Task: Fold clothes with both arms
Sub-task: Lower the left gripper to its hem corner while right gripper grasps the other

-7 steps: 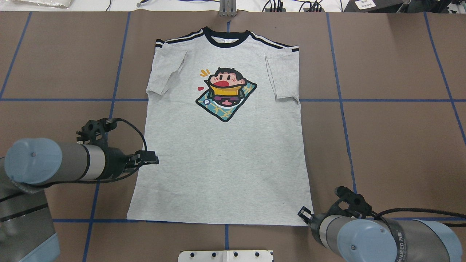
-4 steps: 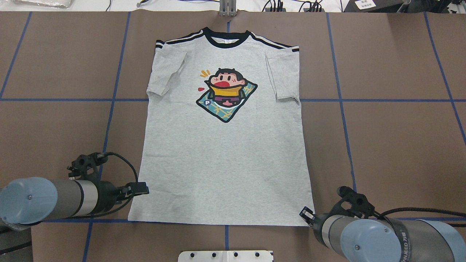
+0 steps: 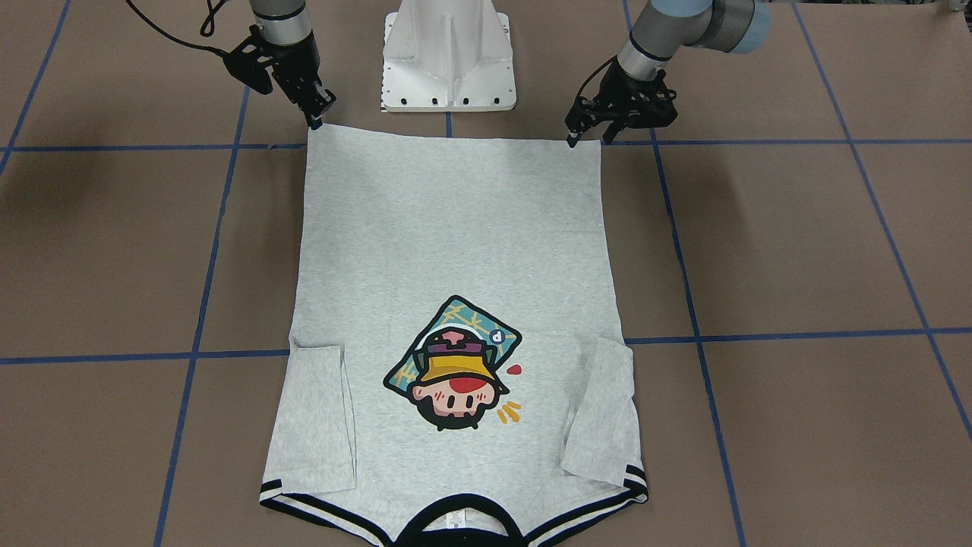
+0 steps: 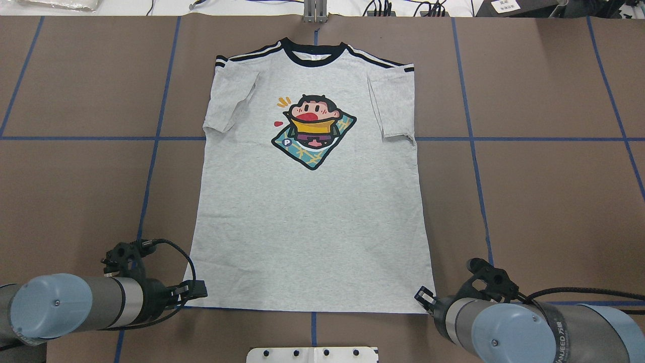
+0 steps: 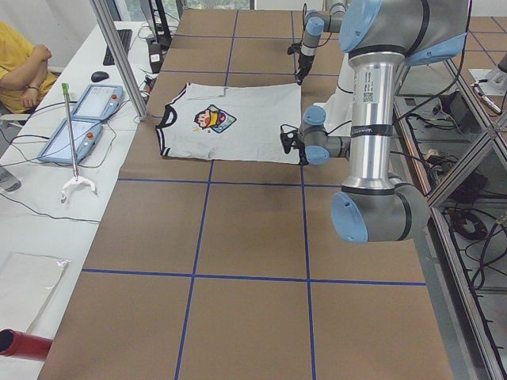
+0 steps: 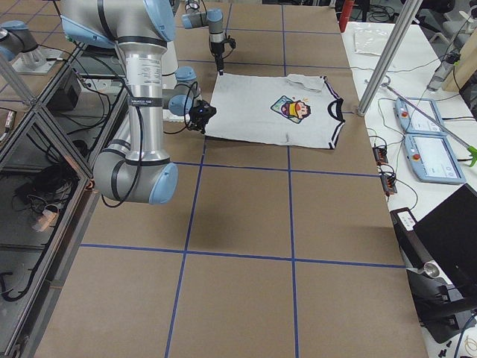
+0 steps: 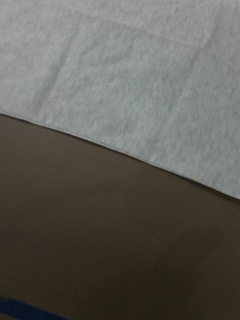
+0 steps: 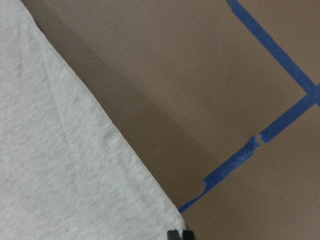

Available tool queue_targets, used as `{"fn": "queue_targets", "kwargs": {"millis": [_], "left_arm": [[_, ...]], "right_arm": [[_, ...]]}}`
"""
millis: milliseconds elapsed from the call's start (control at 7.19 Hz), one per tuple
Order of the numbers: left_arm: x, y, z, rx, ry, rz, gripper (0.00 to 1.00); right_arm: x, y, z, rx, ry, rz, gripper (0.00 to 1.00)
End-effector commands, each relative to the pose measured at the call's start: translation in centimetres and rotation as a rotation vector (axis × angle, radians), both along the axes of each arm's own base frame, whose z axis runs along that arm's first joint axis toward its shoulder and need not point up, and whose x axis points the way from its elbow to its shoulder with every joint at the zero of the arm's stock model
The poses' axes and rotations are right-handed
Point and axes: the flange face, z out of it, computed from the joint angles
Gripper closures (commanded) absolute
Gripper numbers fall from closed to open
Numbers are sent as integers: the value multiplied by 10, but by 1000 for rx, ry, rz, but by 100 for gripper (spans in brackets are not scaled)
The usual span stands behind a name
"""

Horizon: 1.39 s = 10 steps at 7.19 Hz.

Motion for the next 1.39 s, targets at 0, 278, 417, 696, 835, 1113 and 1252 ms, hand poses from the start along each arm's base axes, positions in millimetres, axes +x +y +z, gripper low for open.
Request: {"fn": "queue_targets", "kwargs": {"millis": [0,278,417,696,835,1113,1252], "left_arm": [[2,2,4,-5,-14,1,25],[2,2,4,-10,-18,-2,59],[2,2,5,-16,-28,-4,88],[-1,1,0,-44,-16,-23,100],[-6,2,-13,-43,10,-17,100],[-18,7,-38,-54,40,9,100],[-18,10,-41,-108,17,-12,100]], "right_arm": [[1,0,-2,0,-3,0,100],[2,0,-3,0,-5,0,100],[2,0,-3,0,-5,0,100],[2,0,-3,0,-5,-1,100],[4,-1,-6,0,-12,0,100],[13,1,-10,0,-18,-2,100],[16,2,-9,-2,-16,-5,100]]}}
